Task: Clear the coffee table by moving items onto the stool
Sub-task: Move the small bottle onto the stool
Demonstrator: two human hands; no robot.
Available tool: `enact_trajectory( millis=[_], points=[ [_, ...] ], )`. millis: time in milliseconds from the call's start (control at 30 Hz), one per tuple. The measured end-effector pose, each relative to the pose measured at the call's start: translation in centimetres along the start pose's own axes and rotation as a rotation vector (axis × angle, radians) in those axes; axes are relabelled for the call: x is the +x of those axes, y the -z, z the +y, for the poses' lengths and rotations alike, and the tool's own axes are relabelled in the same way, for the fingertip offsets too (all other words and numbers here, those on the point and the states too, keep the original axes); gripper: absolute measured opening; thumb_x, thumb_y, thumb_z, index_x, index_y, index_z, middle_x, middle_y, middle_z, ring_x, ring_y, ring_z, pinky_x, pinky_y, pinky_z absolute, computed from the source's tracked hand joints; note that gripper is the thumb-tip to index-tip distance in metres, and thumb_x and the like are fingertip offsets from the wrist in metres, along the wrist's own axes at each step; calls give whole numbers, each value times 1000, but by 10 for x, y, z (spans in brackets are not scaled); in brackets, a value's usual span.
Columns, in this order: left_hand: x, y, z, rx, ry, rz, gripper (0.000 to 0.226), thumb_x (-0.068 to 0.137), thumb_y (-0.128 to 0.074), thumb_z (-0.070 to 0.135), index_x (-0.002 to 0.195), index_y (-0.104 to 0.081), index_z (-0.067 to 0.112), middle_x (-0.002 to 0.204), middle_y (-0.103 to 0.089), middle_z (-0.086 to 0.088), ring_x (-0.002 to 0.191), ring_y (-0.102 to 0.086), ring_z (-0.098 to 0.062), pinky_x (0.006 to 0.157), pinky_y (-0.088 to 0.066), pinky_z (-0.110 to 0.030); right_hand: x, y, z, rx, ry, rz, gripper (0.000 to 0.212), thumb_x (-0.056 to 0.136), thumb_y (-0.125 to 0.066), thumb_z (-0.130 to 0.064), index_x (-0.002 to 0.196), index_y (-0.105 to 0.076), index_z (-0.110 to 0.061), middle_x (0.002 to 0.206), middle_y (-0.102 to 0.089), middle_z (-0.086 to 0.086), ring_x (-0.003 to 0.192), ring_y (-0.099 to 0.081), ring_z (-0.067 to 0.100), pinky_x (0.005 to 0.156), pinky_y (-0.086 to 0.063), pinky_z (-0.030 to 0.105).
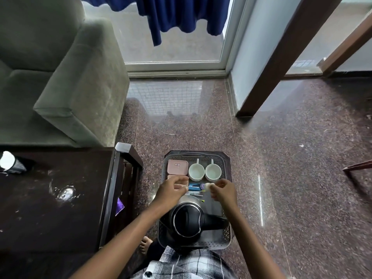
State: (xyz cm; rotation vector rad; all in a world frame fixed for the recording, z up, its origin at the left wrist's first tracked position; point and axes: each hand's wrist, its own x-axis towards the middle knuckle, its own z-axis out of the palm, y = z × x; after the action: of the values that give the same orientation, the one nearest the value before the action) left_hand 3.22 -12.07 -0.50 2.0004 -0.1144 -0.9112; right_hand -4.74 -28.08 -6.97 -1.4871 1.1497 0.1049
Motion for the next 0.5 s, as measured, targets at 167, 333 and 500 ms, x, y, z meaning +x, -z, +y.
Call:
enact_trajectory(
  millis=[167,333,500],
  points=[
    [-7,7,-6,-40,26,-34,22,87,-58,4,101,-62,20,97,-66,1,91,-60,-13,79,-46,-21,30,0,26,-441,-5,60,15,77,-65,-22,73,-58,-9,85,-69,17,83,-66,32,64,-45,30],
    [-17,13,-10,-69,54,-10,20,89,-55,4,101,-61,20,98,-66,0,86,-58,-7,64,-46,-7,43,-16,29,-558,-15,15,20,85,-56,-20,99,-64,-8,108,-67,18,99,-62,35,75,-45,32],
    [-24,22,-17,-103,90,14,23,89,-55,3,95,-62,25,96,-66,3,85,-58,-6,64,-42,-12,55,-28,32,-650,-13,16,23,87,-51,-15,104,-61,-3,114,-63,22,104,-60,37,78,-46,34]
  ],
)
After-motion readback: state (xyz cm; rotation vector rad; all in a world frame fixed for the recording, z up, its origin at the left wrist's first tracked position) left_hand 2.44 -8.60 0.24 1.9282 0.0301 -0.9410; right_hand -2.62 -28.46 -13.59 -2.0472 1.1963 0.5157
